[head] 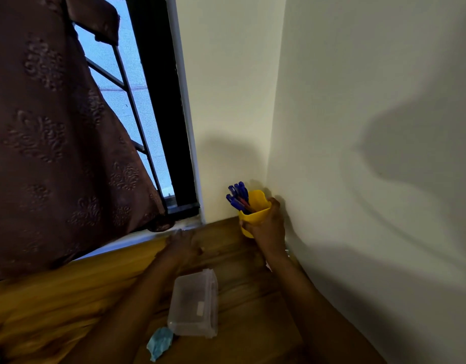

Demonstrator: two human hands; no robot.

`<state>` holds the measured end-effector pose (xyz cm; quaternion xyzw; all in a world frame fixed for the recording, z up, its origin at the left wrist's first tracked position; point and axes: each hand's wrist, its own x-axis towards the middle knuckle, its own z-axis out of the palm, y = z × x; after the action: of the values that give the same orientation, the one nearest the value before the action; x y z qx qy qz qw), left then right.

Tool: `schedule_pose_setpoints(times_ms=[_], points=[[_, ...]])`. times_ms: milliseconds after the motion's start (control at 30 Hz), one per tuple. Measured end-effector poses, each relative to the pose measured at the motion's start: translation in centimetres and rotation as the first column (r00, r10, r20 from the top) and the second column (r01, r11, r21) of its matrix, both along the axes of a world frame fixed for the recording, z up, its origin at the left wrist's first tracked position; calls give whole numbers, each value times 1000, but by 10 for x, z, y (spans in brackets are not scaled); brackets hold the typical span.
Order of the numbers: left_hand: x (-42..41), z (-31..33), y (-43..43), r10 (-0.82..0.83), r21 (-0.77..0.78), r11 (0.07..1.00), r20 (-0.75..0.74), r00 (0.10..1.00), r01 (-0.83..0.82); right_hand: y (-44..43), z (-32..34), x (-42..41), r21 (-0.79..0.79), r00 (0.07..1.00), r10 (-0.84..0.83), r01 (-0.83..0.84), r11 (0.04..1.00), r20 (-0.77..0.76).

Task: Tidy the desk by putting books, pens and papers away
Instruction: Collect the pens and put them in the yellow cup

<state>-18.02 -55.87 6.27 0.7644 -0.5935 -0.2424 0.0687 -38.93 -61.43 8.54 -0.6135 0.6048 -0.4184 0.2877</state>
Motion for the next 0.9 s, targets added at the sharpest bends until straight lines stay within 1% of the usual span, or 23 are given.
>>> schedule_pose_setpoints(times_ms=[100,167,300,367,467,567,633,700,800,900], points=[[2,-5,1,-140,160,980,155,978,116,-7,-10,2,0,999,-3,3,1000,-32],[5,-12,2,-138,205,974,175,975,101,-8,-15,2,-4,1000,-10,10,1000,-19],[9,-28,7,-83,169,984,144,986,58,-12,-23,3,-40,999,-19,18,999,-34],[8,-32,9,-75,129,990,141,987,57,-16,-26,4,-56,996,-37,32,998,-79],[7,-37,10,-64,107,993,154,986,48,-21,-27,3,-55,986,-65,57,997,-153],[8,-37,11,-54,84,996,155,986,41,-19,-28,6,-116,965,-106,79,990,-240],[9,-40,10,-49,82,996,151,987,37,-16,-28,8,-177,914,-155,93,980,-376],[9,-41,9,-47,78,996,152,987,35,-18,-29,9,-258,828,-240,120,959,-506],[10,-40,10,-44,74,997,142,989,33,-23,-27,8,-312,759,-301,136,940,-578],[10,-39,12,-50,79,996,135,990,40,-23,-25,10,-301,676,-313,139,943,-667]])
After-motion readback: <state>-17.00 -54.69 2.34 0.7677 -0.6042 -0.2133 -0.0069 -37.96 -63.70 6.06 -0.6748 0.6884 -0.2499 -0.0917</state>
